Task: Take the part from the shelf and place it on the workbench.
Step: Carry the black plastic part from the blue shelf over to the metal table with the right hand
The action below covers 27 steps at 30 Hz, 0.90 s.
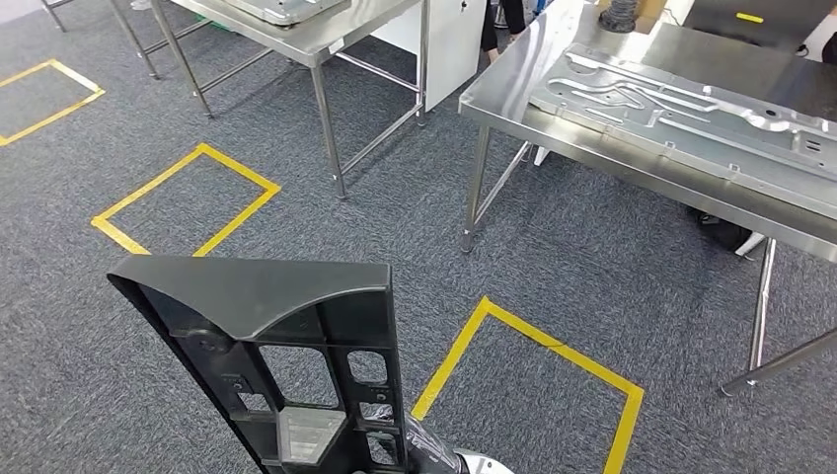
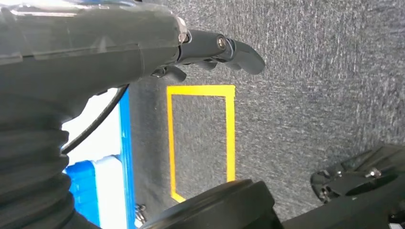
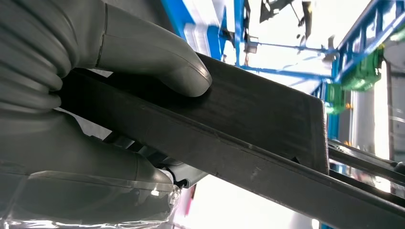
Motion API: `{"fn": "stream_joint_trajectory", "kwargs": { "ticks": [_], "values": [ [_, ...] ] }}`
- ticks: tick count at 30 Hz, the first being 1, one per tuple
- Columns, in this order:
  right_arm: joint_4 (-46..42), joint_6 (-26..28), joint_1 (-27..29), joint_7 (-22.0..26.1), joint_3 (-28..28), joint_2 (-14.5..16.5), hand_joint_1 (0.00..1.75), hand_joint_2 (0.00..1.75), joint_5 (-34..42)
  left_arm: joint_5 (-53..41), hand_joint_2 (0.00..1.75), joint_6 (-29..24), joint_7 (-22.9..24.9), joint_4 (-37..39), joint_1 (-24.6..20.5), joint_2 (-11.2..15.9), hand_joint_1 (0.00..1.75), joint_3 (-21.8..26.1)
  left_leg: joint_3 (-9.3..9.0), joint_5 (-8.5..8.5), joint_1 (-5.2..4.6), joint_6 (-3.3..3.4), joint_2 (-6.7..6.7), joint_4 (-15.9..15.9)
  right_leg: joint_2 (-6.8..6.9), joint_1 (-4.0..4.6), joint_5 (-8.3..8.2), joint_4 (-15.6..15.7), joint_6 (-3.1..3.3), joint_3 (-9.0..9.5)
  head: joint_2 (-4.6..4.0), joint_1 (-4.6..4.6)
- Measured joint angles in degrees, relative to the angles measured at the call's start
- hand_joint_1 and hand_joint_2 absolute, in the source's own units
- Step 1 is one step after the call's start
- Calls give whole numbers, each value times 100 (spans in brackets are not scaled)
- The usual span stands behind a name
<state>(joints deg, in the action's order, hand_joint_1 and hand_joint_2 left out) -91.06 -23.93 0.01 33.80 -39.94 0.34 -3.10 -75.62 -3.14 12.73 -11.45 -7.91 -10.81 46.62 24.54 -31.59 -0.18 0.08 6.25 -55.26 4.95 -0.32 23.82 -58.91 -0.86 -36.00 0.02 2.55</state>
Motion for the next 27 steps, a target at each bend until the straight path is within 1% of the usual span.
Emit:
{"fn": "stream_joint_trajectory", "kwargs": {
  "ticks": [1, 2, 3, 4, 5, 6, 7, 8, 9, 10, 11, 12, 13, 14, 15, 16, 17, 18, 19, 20, 21, 22, 23, 24, 25, 26, 27],
  "values": [
    [-1, -1, 4, 14, 8, 1, 168, 175, 3, -6, 175, -4, 9, 0, 3, 9, 0, 0, -17, -23, -14, -31, 65, 8, -25, 29, 32, 9, 40, -1, 0, 1],
    [-3, -2, 10, 25, 17, 1, 168, 175, 5, -11, 175, -7, 23, -1, 0, 16, 0, -1, -55, -42, -14, -61, 135, 26, -107, 23, 39, 16, 78, -6, 0, 1],
    [-4, -2, 18, 33, 27, 2, 168, 175, 8, -16, 175, -9, 36, -2, -1, 23, 0, -1, -88, -79, -4, -94, 115, 16, -185, 14, 39, 42, 109, 4, 0, 1],
    [-5, -2, 22, 43, 38, 3, 168, 175, 10, -17, 175, -10, 47, -4, -8, 31, 0, -2, -77, -155, 10, -125, 11, -69, -260, -2, 35, 70, 142, 19, 0, 1],
    [-7, -2, 23, 54, 48, 7, 168, 175, 14, -18, 175, -11, 56, -5, -22, 34, 0, -2, -6, -285, 26, -154, -143, -275, -327, -23, 29, 98, 173, 37, 0, 2],
    [-8, -1, 28, 66, 57, 10, 168, 175, 19, -16, 175, -8, 61, -7, -45, 38, 0, -2, 142, -461, 42, -176, -327, -610, -385, -32, 27, 111, 195, 48, 0, 2],
    [-7, 0, 35, 75, 67, 12, 168, 175, 24, -15, 175, 0, 67, -7, -80, 39, 0, -2, 330, -642, 46, -195, -436, -1016, -444, -33, 31, 112, 211, 51, 0, 3],
    [-6, 3, 48, 82, 75, 14, 168, 175, 26, -14, 175, 9, 76, -7, -114, 39, 0, -2, 498, -770, 47, -210, -476, -1385, -511, -32, 35, 110, 217, 56, 0, 3],
    [-5, 8, 67, 89, 83, 14, 168, 175, 25, -14, 175, 19, 89, -7, -141, 43, 0, -2, 598, -793, 50, -222, -486, -1604, -590, -31, 38, 108, 219, 66, 0, 3],
    [-5, 15, 85, 97, 90, 14, 168, 175, 25, -18, 175, 25, 108, -7, -154, 45, 0, -2, 606, -692, 58, -227, -488, -1609, -676, -32, 40, 102, 216, 77, 0, 3],
    [-9, 25, 101, 104, 96, 14, 168, 175, 24, -28, 175, 27, 131, -7, -154, 45, 0, -2, 530, -488, 71, -227, -504, -1404, -766, -36, 42, 91, 207, 88, 0, 3],
    [-17, 39, 116, 111, 102, 14, 168, 175, 22, -39, 175, 27, 152, -7, -143, 45, 0, -2, 408, -237, 94, -228, -569, -1050, -854, -41, 46, 75, 190, 92, 0, 3],
    [-26, 55, 128, 116, 110, 13, 168, 175, 21, -48, 175, 31, 168, -4, -132, 41, 0, -2, 299, -56, 112, -227, -710, -719, -933, -39, 42, 51, 160, 81, -1, 3],
    [-35, 69, 137, 119, 117, 14, 168, 175, 18, -54, 175, 34, 178, -1, -125, 34, 0, -2, 212, 37, 131, -215, -844, -424, -1005, -37, 29, 24, 121, 45, -1, 3],
    [-44, 79, 147, 120, 124, 14, 168, 175, 15, -53, 175, 38, 183, 3, -123, 27, 0, -2, 179, 52, 140, -184, -953, -259, -1064, -36, 5, 8, 77, -2, -1, 3],
    [-49, 83, 161, 121, 131, 13, 168, 175, 11, -55, 175, 43, 186, 6, -130, 20, 0, -2, 176, 12, 134, -142, -1003, -203, -1119, -35, -29, 8, 30, -46, -1, 3],
    [-56, 84, 178, 121, 137, 12, 168, 175, 5, -60, 175, 43, 191, 7, -135, 13, 0, -2, 173, 3, 133, -88, -962, -155, -1174, -37, -62, 19, -14, -81, -1, 3],
    [-67, 89, 197, 122, 144, 9, 168, 175, -3, -68, 175, 43, 192, 7, -138, 9, 0, -2, 171, 22, 133, -32, -904, -150, -1166, -40, -75, 25, -47, -99, -1, 2],
    [-84, 94, 213, 124, 152, 5, 168, 175, -14, -82, 175, 40, 191, 7, -136, 4, 0, -3, 157, 44, 134, 14, -839, -130, -1066, -31, -36, -29, -76, -131, -1, 2],
    [-105, 99, 223, 126, 159, 2, 168, 175, -24, -96, 175, 35, 186, 7, -128, 0, 0, -3, 145, 65, 136, 56, -762, -110, -920, -22, 64, -191, -98, -208, -1, 1],
    [-125, 104, 229, 128, 166, -1, 168, 175, -32, -107, 175, 30, 181, 7, -120, -1, 0, -4, 135, 76, 129, 85, -680, -99, -741, -19, 225, -481, -112, -341, -1, 1],
    [-139, 107, 236, 129, 172, -2, 168, 175, -39, -115, 175, 26, 175, 7, -110, 1, 0, -4, 138, 76, 116, 102, -599, -96, -606, -15, 410, -867, -127, -520, -1, 1],
    [-145, 110, 249, 129, 177, -3, 168, 175, -46, -121, 175, 21, 168, 7, -103, 5, 0, -4, 141, 71, 103, 110, -516, -96, -550, -23, 561, -1259, -136, -702, -1, 1],
    [-148, 114, 266, 129, 183, -3, 168, 175, -57, -128, 175, 15, 160, 7, -97, 9, 0, -5, 137, 61, 93, 115, -434, -97, -526, -31, 633, -1532, -140, -826, -2, 1],
    [-154, 118, 286, 126, 190, -4, 168, 175, -69, -139, 175, 8, 151, 7, -92, 13, 0, -6, 126, 46, 86, 116, -356, -97, -511, -36, 609, -1607, -137, -851, -2, 1],
    [-167, 122, 303, 123, 198, -5, 168, 175, -81, -151, 175, -1, 143, 7, -86, 15, 0, -8, 104, 25, 80, 113, -282, -97, -489, -37, 487, -1447, -123, -753, -1, 1],
    [-187, 125, 315, 121, 207, -7, 168, 175, -90, -162, 175, -7, 136, 7, -78, 15, 0, -13, 69, -1, 73, 105, -212, -97, -426, -27, 302, -1081, -92, -546, -1, 1]
  ]
}}
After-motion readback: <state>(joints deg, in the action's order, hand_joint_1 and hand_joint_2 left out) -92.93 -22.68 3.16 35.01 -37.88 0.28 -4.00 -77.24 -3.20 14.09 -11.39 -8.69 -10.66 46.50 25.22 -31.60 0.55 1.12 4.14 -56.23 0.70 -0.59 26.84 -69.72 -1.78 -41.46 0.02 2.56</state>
